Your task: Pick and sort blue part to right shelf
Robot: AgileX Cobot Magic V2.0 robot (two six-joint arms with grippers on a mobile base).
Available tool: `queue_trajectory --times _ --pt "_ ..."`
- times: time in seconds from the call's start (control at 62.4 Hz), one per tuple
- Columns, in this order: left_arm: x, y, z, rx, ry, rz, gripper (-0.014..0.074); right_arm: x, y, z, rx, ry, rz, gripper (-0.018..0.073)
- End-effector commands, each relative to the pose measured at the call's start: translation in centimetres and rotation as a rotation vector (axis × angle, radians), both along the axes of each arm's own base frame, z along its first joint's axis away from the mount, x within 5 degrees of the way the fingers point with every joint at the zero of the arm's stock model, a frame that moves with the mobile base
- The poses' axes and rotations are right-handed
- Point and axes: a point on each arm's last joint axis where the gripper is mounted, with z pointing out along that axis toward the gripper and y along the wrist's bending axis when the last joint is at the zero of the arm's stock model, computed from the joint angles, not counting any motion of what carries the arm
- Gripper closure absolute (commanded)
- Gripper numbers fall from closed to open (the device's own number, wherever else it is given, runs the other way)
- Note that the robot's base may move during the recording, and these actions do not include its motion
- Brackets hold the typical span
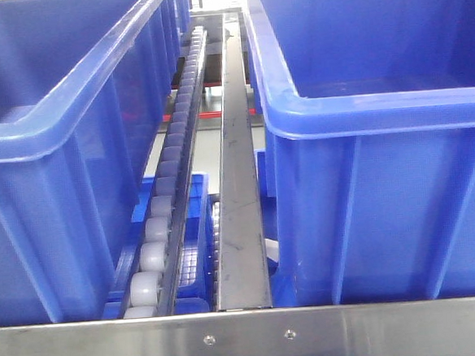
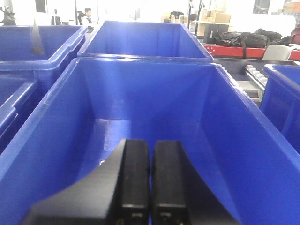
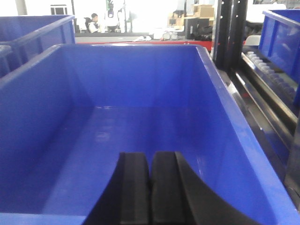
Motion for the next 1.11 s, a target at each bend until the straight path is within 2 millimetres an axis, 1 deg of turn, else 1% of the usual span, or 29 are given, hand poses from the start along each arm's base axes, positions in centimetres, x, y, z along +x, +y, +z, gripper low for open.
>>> queue_trajectory --times 0.0,0.128,0.16,1.09 --pt "-0.1 0.0 1.7 -0.019 -0.101 -0.003 0.0473 -0.4 -0.1 1.1 -0.024 -0.190 -0.023 0.0512" --pt "-0.1 0.0 1.7 -0.019 -0.101 -0.003 0.0473 0.2 -0.2 -1.3 -0.028 -0.154 -0.025 0.0512" --pt "-0.1 0.0 1.7 -0.019 -0.101 -0.003 0.0473 0.3 -0.2 -1.5 -0.029 -0.139 -0.025 0.0512" --pt "-0.1 0.0 1.7 -0.019 -0.101 -0.003 0.0473 0.2 -0.2 -1.3 -0.034 -0.155 -0.026 0.0512"
